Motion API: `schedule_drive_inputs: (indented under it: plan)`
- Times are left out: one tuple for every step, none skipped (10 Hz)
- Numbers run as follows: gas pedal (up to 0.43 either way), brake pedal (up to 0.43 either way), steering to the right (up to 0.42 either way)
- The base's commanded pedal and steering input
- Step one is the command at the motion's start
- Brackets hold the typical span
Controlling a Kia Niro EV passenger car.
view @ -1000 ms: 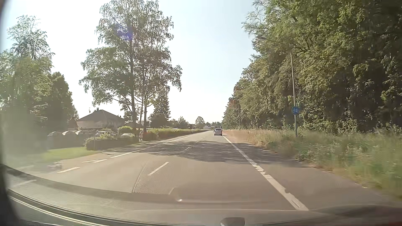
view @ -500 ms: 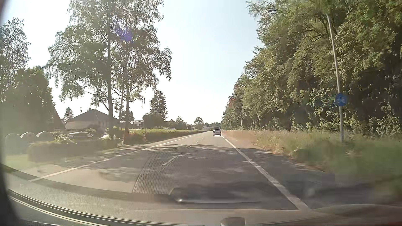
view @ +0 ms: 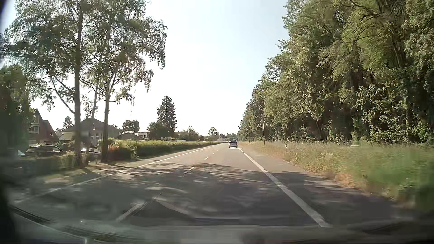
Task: Follow the waypoints while adhering to traffic rules and regulations
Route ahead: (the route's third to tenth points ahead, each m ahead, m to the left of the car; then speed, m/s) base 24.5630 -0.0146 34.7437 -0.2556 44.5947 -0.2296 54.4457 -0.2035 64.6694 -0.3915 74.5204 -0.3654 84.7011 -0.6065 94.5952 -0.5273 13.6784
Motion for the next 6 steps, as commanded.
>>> schedule_drive_inputs:
  plan:
    - [0.059, 0.03, 0.002]
    - [0.059, 0.024, 0.001]
    - [0.059, 0.03, 0.001]
    - [0.059, 0.03, 0.0]
    - [0.059, 0.03, 0.0]
    - [0.059, 0.03, 0.0]
